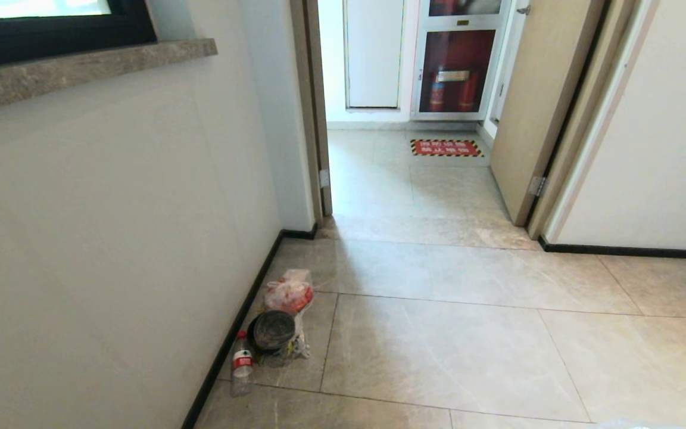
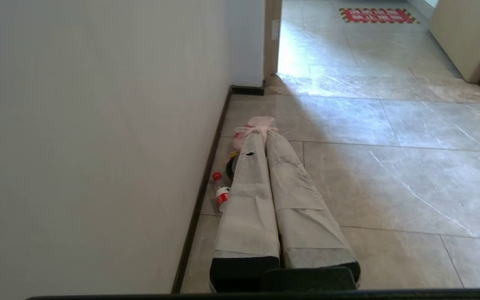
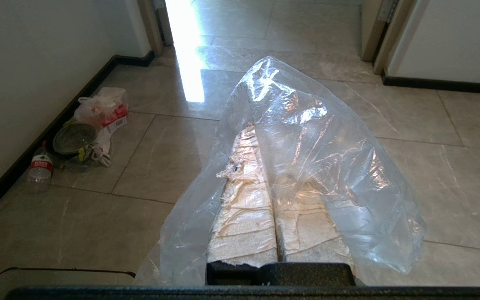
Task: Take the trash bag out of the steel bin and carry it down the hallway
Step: Put the trash bag at the door
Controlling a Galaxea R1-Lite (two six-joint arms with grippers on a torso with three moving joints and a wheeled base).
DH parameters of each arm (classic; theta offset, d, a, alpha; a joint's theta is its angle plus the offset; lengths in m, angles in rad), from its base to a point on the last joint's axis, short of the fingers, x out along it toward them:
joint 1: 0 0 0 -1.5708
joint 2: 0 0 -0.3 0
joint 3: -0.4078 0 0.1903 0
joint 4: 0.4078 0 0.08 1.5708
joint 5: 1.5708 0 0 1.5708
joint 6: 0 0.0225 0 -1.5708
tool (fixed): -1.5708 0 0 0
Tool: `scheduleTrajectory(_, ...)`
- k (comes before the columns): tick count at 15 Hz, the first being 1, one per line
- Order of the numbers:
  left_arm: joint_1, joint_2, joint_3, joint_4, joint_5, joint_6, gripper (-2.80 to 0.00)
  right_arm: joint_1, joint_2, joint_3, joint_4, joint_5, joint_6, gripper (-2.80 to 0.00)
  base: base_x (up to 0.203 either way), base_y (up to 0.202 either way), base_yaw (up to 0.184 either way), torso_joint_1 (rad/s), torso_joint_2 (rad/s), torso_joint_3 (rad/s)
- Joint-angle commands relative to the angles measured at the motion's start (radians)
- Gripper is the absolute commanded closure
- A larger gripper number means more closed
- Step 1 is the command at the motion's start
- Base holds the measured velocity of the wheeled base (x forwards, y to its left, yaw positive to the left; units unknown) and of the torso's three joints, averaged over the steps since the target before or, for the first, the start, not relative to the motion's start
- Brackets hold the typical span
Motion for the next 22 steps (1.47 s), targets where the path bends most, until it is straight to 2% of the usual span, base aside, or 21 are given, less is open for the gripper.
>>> scheduleTrajectory(1, 0.001, 0.000, 0.001, 0.000, 0.001, 0.000, 0.00, 0.002, 0.000, 0.000, 0.001, 0.001, -0.001, 0.00, 0.000, 0.000, 0.000, 0.000, 0.00, 0.000)
scheduleTrajectory(6, 0.001, 0.000, 0.000, 0.002, 0.002, 0.006, 0.00, 0.002, 0.000, 0.000, 0.002, 0.001, -0.001, 0.00, -0.001, -0.016, 0.001, 0.000, 0.00, 0.000)
scheduleTrajectory(13, 0.001, 0.000, 0.002, 0.002, 0.002, 0.001, 0.00, 0.002, 0.000, 0.000, 0.001, 0.001, -0.001, 0.00, 0.000, -0.148, -0.006, 0.000, 0.00, 0.003)
scheduleTrajectory(22, 0.001, -0.001, 0.002, 0.002, 0.002, 0.003, 0.00, 0.002, 0.000, 0.000, 0.001, 0.001, -0.001, 0.00, 0.000, 0.000, 0.000, 0.000, 0.00, 0.000)
